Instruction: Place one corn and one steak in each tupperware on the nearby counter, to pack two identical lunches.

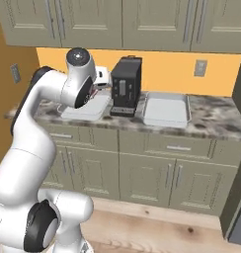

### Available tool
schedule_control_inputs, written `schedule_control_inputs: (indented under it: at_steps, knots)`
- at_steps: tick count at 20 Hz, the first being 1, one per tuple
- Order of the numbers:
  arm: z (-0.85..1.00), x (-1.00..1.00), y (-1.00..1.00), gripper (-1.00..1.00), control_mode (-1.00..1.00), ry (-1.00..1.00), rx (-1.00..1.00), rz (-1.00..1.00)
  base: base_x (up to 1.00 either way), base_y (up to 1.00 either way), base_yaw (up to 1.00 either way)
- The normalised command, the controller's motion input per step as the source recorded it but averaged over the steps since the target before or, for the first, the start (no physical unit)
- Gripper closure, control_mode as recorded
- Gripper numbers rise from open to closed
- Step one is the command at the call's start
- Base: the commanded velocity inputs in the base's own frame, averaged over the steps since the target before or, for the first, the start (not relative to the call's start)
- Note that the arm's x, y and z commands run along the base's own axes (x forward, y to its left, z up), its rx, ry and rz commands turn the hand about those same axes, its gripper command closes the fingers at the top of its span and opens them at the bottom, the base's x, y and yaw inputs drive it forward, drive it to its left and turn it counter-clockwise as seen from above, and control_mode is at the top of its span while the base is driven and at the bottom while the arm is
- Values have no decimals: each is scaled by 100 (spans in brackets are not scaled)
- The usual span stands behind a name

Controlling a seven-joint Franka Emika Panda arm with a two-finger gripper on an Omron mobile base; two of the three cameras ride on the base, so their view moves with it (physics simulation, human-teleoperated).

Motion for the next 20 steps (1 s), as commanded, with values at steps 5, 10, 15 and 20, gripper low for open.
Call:
schedule_control_inputs:
  at_steps: [5,10,15,20]
  knots:
    - [0,0,0,100,100,0,0,0,50,83,0]
    - [0,0,0,100,100,0,0,0,90,26,-1]
    - [0,0,0,100,100,0,0,0,79,32,-3]
    - [0,0,0,100,100,0,0,0,40,41,-7]
